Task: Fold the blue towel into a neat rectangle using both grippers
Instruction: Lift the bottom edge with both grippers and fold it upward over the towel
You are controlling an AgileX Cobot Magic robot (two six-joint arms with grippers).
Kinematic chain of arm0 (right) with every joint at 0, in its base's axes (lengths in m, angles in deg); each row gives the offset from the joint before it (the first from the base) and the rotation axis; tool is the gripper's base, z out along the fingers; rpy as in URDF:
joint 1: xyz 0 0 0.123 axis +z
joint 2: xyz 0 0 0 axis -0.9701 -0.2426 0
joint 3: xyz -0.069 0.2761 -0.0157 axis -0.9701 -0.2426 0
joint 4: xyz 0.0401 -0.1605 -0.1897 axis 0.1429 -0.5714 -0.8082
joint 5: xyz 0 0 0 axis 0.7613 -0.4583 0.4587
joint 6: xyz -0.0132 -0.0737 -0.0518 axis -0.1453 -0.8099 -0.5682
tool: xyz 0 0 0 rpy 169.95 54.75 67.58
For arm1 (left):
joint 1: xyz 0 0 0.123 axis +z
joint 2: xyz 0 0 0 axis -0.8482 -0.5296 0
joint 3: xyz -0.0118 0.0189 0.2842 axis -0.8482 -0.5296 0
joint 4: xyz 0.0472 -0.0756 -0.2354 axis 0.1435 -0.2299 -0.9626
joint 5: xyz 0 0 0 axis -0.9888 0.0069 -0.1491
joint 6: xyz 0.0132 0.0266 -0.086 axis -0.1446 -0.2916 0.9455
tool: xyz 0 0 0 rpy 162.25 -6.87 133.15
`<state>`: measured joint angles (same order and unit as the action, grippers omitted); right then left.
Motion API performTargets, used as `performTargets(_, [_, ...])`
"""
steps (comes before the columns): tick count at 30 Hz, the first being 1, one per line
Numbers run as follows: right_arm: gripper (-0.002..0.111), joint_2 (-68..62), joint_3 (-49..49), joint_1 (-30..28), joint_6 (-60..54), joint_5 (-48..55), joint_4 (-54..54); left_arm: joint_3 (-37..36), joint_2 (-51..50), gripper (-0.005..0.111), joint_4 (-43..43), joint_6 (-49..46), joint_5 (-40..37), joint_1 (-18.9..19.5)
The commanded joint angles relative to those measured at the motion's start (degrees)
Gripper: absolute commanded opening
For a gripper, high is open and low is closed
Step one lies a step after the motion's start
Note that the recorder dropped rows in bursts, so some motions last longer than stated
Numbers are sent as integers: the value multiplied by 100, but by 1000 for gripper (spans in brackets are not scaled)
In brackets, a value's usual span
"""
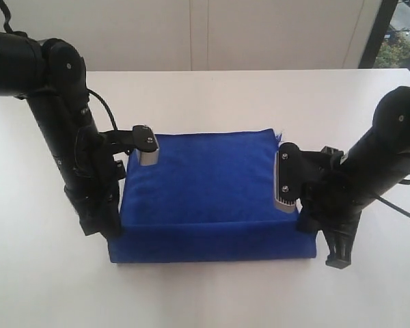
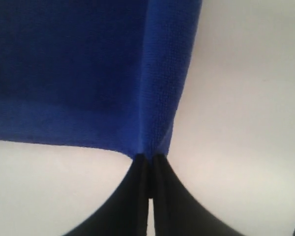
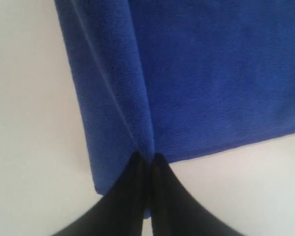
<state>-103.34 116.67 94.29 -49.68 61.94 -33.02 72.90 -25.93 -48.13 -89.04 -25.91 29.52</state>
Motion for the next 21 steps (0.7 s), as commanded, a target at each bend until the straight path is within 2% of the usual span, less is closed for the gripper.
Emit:
performTargets(1, [2, 51, -5, -13, 29, -395, 12, 18, 35, 0, 273, 435, 273, -16])
performTargets(11, [2, 51, 2, -13, 55, -1286, 12, 18, 35, 0, 371, 505, 1021, -16])
performTargets(15, [2, 51, 2, -13, 91, -1679, 12, 18, 35, 0, 670, 836, 1345, -16])
performTargets(21, [2, 51, 7, -13, 91, -1983, 12, 208, 35, 0, 875, 961, 1514, -16])
